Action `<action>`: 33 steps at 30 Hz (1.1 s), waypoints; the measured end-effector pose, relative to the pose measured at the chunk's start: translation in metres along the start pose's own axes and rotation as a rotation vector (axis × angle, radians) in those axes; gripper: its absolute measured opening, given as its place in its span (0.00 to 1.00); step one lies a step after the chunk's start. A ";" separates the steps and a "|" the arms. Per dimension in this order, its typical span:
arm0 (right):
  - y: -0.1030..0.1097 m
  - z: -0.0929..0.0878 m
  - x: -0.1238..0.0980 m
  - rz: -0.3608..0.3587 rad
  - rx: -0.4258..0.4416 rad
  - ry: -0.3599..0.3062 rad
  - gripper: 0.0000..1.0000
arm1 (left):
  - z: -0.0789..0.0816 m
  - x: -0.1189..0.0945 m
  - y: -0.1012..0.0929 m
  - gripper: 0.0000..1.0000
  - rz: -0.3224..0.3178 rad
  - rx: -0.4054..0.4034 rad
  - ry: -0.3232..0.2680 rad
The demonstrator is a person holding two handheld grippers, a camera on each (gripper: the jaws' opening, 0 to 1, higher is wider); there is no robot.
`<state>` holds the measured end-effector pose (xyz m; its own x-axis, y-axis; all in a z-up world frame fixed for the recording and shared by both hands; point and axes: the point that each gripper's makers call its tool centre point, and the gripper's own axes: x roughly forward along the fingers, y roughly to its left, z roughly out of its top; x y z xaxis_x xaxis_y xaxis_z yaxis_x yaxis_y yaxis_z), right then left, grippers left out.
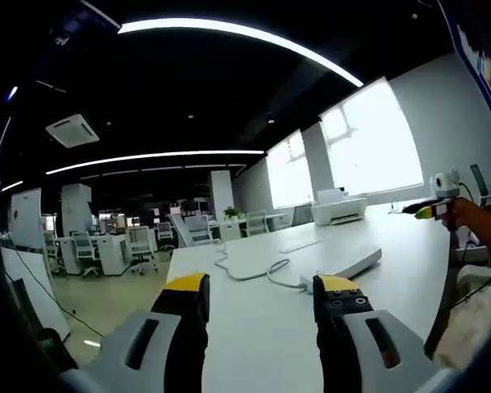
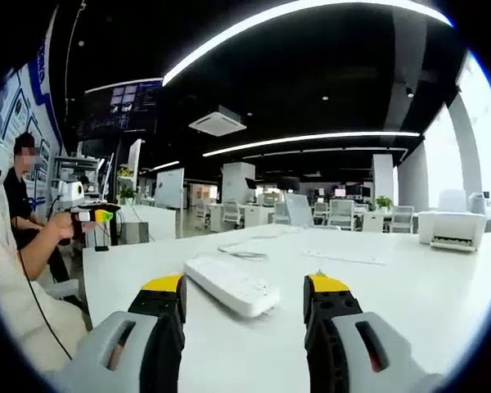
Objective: Pick up the power strip scattered on the table, fix it on the side mounting bracket of the table, and press the switch
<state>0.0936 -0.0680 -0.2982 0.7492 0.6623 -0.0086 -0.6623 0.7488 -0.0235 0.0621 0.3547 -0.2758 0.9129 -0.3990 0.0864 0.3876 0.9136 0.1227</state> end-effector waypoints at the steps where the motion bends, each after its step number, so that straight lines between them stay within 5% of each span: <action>1: -0.001 -0.002 0.001 0.006 0.000 0.010 0.56 | 0.000 0.001 -0.001 0.55 -0.001 -0.002 0.001; 11: -0.001 -0.012 0.007 0.036 0.002 0.042 0.60 | -0.001 0.004 -0.008 0.55 -0.021 -0.003 0.006; 26: 0.013 0.004 0.015 0.194 -0.021 -0.016 0.63 | -0.004 0.004 -0.009 0.55 -0.026 0.000 0.019; 33: 0.016 0.009 0.022 0.213 -0.036 -0.025 0.64 | -0.004 0.002 -0.005 0.55 -0.017 -0.010 0.016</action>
<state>0.0993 -0.0408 -0.2901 0.5914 0.8063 0.0075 -0.8047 0.5907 -0.0598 0.0623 0.3501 -0.2798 0.9082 -0.4128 0.0683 0.4039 0.9076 0.1144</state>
